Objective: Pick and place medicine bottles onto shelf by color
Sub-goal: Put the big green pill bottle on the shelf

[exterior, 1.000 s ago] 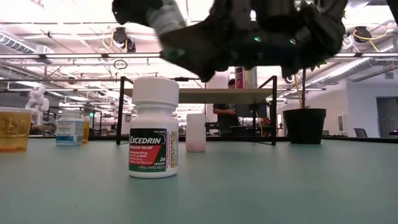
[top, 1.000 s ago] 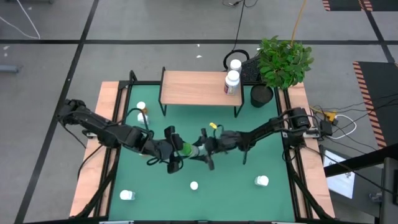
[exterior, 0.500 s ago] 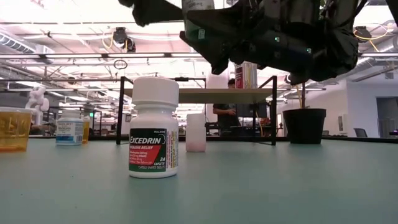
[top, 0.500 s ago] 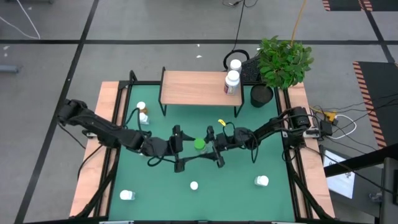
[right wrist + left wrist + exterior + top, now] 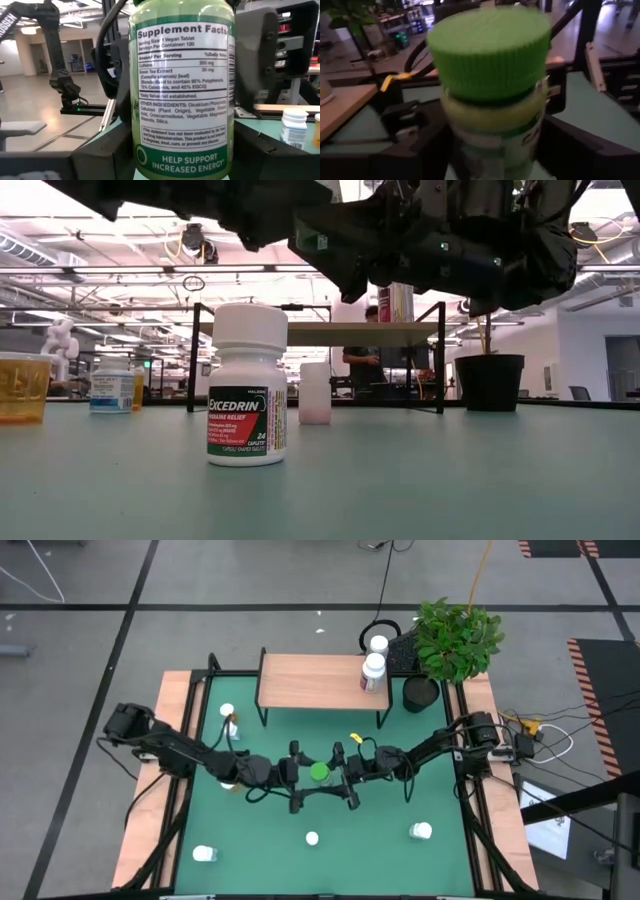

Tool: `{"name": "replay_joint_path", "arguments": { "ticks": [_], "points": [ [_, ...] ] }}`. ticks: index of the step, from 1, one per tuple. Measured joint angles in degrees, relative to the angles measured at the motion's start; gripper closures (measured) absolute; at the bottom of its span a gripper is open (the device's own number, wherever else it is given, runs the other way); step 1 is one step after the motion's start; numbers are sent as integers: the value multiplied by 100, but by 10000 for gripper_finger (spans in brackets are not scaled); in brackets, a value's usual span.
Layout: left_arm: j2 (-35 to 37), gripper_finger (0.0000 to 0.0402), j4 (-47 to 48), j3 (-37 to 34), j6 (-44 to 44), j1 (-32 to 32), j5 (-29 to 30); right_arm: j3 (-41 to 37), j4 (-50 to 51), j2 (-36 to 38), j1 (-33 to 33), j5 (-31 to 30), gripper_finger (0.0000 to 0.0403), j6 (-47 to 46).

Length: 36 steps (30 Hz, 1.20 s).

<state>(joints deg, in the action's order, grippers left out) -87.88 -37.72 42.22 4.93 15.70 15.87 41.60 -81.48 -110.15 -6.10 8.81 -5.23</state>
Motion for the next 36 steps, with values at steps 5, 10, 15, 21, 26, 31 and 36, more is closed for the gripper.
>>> {"name": "replay_joint_path", "arguments": {
  "ticks": [5,10,15,21,26,31,36],
  "points": [
    [-78,187,-141,0,-58,-41,-110,-2,123,2,-3,21,181,-12],
    [76,199,175,0,-38,-48,-41,-178,238,116,3,-154,161,-101],
    [492,191,1215,22,-17,-35,658,-626,1977,1148,3,-1155,123,94],
    [536,194,1991,7,-58,-166,913,-263,4212,2653,-138,-1791,110,725],
    [449,192,2018,5,-99,-265,886,538,5375,2852,-228,-1779,110,1287],
    [453,191,2029,9,-92,-285,859,1044,5646,2577,-118,-1593,110,1503],
    [453,191,2063,9,-74,-284,838,1432,5675,2146,64,-1139,110,1345]
  ]
}}
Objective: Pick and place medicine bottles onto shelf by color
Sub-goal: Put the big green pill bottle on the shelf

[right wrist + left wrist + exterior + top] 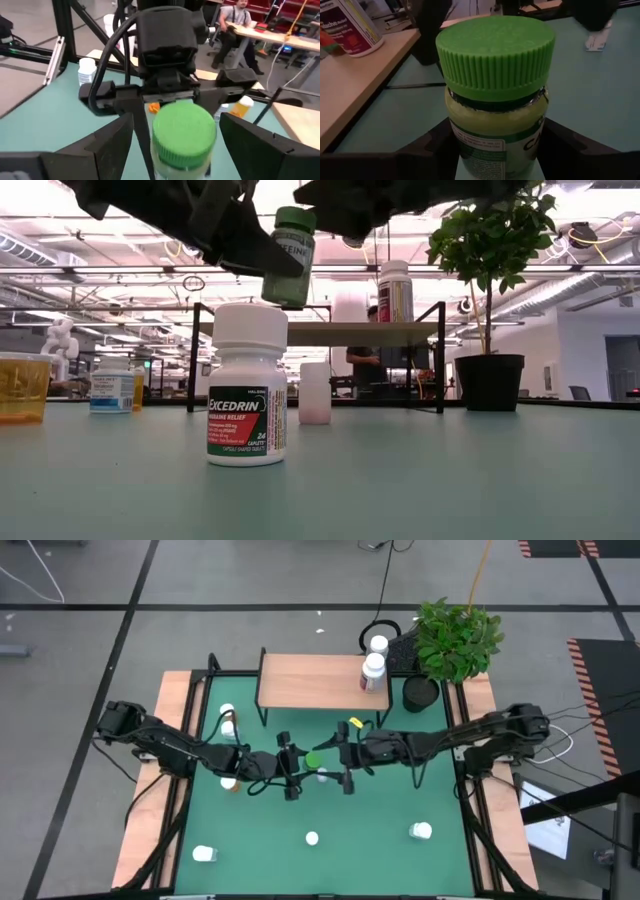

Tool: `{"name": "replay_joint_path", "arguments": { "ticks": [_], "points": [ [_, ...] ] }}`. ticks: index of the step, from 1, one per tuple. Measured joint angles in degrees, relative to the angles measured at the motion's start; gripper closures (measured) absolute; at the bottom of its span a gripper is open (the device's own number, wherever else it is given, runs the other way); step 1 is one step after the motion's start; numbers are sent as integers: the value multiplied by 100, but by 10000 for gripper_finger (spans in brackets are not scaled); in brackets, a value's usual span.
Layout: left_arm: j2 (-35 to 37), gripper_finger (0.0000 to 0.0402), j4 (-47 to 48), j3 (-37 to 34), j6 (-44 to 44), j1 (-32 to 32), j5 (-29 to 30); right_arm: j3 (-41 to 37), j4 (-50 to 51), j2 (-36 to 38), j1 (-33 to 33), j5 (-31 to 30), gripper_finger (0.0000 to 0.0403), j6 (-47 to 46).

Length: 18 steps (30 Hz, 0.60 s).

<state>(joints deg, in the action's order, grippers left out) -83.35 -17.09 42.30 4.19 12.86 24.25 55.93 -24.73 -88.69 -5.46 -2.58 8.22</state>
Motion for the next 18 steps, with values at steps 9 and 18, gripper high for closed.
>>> {"name": "replay_joint_path", "arguments": {
  "ticks": [9,18],
  "points": [
    [0,190,77,0,-22,0,1,251,104,-393,90,-12,128,-61],
    [0,166,34,0,-321,-13,-7,253,191,-293,99,-10,211,-255]
  ]
}}
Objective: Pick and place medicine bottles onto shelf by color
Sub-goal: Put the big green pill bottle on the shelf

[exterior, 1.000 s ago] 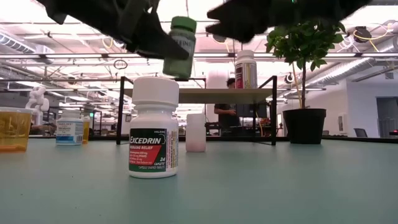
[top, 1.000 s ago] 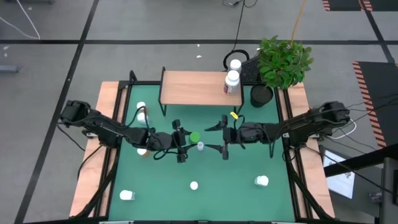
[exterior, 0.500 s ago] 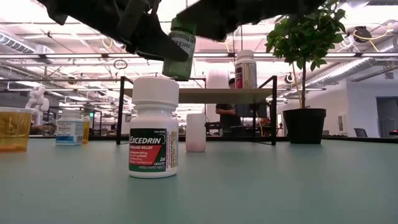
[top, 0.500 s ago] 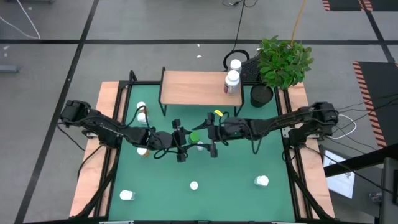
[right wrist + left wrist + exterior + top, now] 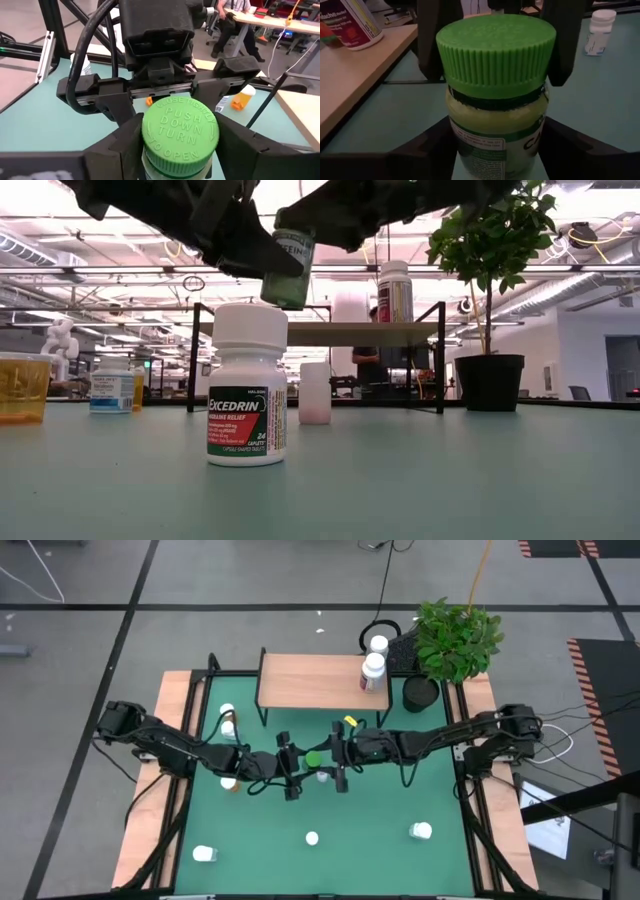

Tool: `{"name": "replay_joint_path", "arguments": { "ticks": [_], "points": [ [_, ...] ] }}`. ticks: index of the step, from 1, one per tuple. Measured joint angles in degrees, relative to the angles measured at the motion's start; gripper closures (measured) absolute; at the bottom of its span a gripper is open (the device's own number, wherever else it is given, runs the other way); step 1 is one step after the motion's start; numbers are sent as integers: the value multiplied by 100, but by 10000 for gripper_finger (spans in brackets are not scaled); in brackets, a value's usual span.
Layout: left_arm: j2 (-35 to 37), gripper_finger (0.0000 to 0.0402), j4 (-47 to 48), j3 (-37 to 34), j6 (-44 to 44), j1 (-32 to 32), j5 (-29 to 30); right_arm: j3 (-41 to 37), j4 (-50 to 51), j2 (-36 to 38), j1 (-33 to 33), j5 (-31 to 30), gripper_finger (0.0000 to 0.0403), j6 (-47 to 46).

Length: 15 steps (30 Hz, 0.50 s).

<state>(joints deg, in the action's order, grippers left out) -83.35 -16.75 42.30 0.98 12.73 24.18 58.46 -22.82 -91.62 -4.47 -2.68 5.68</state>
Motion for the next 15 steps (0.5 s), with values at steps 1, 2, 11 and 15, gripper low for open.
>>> {"name": "replay_joint_path", "arguments": {
  "ticks": [1,2,11,15],
  "points": [
    [0,157,-11,0,-47,-7,2,0,72,52,9,2,211,-12],
    [-1,146,-48,0,-102,-14,5,-2,165,115,21,0,211,-22],
    [0,58,201,0,-648,-186,42,-2,1591,1183,126,-856,205,17],
    [0,50,251,0,-651,-221,42,-2,2510,1730,307,-1604,205,-36]
  ]
}}
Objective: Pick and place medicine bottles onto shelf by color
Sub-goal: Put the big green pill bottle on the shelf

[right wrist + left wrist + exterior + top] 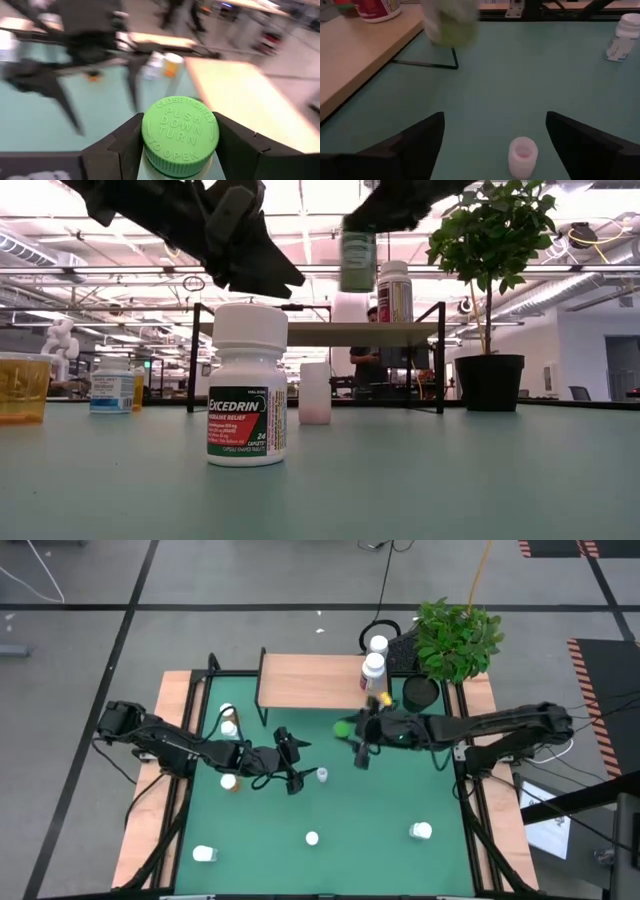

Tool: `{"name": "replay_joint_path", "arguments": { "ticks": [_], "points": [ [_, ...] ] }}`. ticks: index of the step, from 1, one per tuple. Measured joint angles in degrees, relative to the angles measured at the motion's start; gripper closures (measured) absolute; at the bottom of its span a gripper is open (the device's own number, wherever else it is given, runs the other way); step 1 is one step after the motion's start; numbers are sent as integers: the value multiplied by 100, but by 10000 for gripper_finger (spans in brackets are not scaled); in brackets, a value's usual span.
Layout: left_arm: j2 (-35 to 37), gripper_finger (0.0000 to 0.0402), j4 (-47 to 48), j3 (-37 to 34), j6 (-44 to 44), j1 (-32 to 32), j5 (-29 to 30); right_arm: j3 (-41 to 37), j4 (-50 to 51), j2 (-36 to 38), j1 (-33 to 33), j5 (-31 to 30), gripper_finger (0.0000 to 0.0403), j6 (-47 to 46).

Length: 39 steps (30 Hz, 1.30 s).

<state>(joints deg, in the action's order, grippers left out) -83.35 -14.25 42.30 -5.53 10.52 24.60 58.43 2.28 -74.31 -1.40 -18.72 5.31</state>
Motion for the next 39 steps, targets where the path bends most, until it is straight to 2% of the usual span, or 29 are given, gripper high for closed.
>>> {"name": "replay_joint_path", "arguments": {
  "ticks": [4,10,17,23,28,32,39],
  "points": [
    [0,54,26,0,2,4,-7,0,533,393,390,-386,205,-71],
    [0,59,82,0,-17,4,-11,-4,1021,508,1083,-365,205,-78],
    [0,60,125,0,-19,-2,-15,-268,941,509,1593,-352,203,-58],
    [0,61,123,0,-21,-7,-15,-480,733,529,1842,-337,203,-141],
    [0,61,121,0,-22,-7,-24,-491,704,612,1981,73,202,-202],
    [0,61,121,0,-23,-7,-39,-498,781,714,2010,112,199,-248],
    [0,62,121,0,-25,-7,-37,-509,832,753,2008,123,159,-270]
  ]
}}
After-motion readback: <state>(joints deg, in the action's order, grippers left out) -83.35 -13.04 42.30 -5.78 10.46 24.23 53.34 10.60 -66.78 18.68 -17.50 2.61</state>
